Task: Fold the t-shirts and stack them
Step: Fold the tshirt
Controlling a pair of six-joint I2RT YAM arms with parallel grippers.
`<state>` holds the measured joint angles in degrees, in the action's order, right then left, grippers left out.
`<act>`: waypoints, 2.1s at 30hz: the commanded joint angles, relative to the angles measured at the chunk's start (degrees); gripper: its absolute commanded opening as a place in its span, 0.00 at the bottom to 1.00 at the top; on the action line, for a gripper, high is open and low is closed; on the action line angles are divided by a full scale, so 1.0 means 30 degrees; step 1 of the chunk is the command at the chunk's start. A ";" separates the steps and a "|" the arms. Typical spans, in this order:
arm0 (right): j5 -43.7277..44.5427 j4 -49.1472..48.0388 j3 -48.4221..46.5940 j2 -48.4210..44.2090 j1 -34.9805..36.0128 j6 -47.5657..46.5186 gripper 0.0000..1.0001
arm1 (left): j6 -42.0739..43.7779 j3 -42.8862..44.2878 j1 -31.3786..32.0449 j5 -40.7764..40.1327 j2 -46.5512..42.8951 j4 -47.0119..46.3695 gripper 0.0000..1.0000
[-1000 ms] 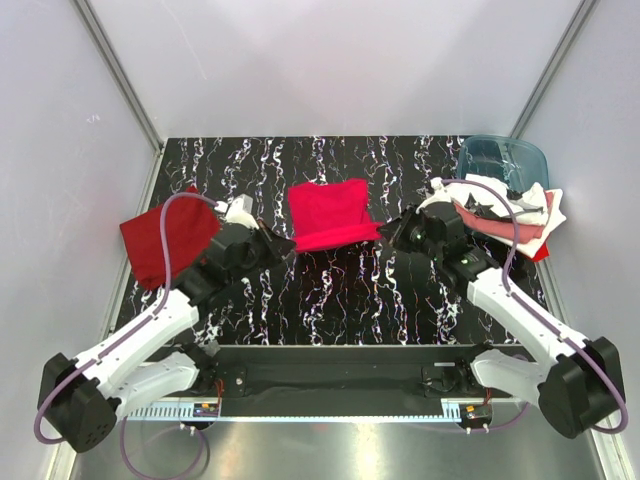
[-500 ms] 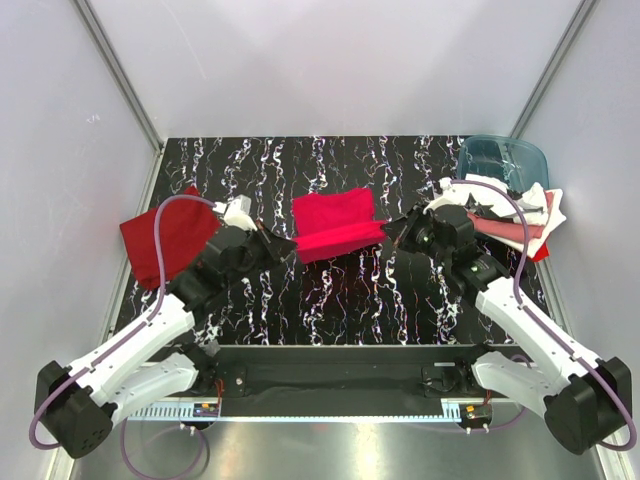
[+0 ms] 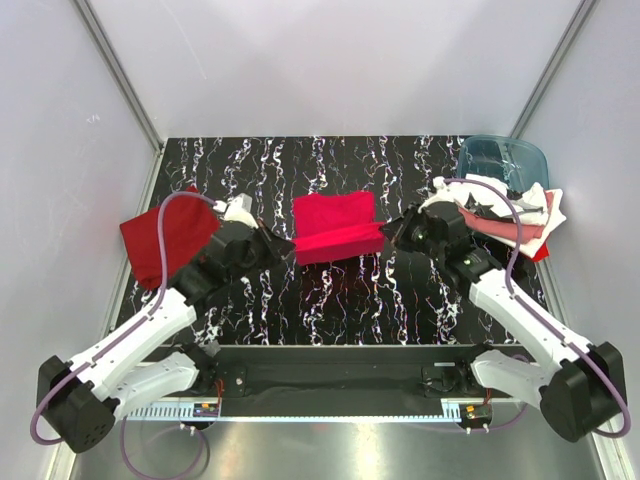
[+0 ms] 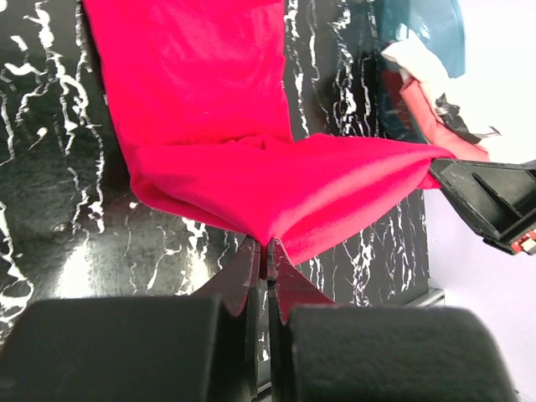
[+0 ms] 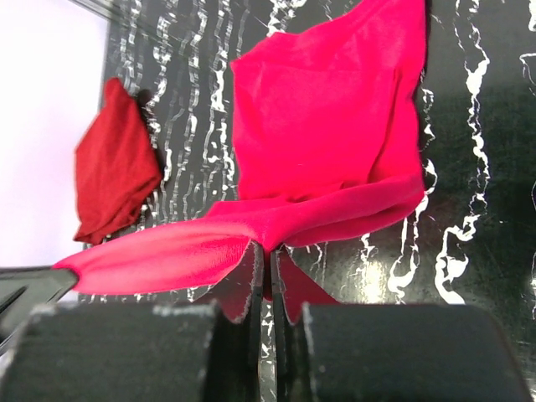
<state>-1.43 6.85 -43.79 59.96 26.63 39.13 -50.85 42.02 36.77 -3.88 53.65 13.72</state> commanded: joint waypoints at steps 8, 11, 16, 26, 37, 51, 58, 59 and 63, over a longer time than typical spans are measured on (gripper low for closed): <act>0.0946 0.0821 -0.3770 0.4352 -0.0380 -0.0828 0.00 | -0.1565 0.2719 -0.0537 -0.2427 0.1099 0.3423 0.01; 0.0596 0.0822 -0.4531 0.5348 -0.0615 -0.0712 0.00 | -0.1711 0.3745 -0.1180 -0.2282 0.2502 0.4537 0.01; 0.0683 0.1115 -0.5353 0.6349 -0.0996 -0.0564 0.00 | -0.1770 0.4536 -0.2149 -0.1406 0.3941 0.4569 0.00; 0.0946 0.1290 -0.7081 0.7958 -0.1290 -0.0477 0.00 | -0.2151 0.6323 -0.3995 -0.0173 0.7278 0.4393 0.00; 0.0010 0.1055 -0.6411 0.6883 -0.1729 -0.0448 0.00 | -0.2180 0.4401 -0.4115 0.1085 0.6379 0.2989 0.00; -0.2451 0.2550 -0.1022 0.1226 -0.1729 0.0080 0.00 | -0.4931 -0.1229 0.0569 0.0239 0.0138 0.3309 0.00; -0.3301 0.3573 0.0767 -0.1761 -0.1729 0.0168 0.00 | -0.6720 -0.2757 0.3412 -0.0259 -0.1564 0.2899 0.00; -0.3331 0.3952 0.0827 -0.1939 -0.1729 0.0110 0.00 | -0.6925 -0.2699 0.3822 -0.0376 -0.1593 0.3131 0.00; -0.3478 0.4687 0.1032 -0.3111 -0.1729 0.0051 0.00 | -0.8241 -0.1938 0.6570 -0.2011 -0.1448 0.4186 0.00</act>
<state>-12.82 20.14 -40.71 53.43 22.46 39.57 -71.92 34.04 52.10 -4.54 49.87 23.05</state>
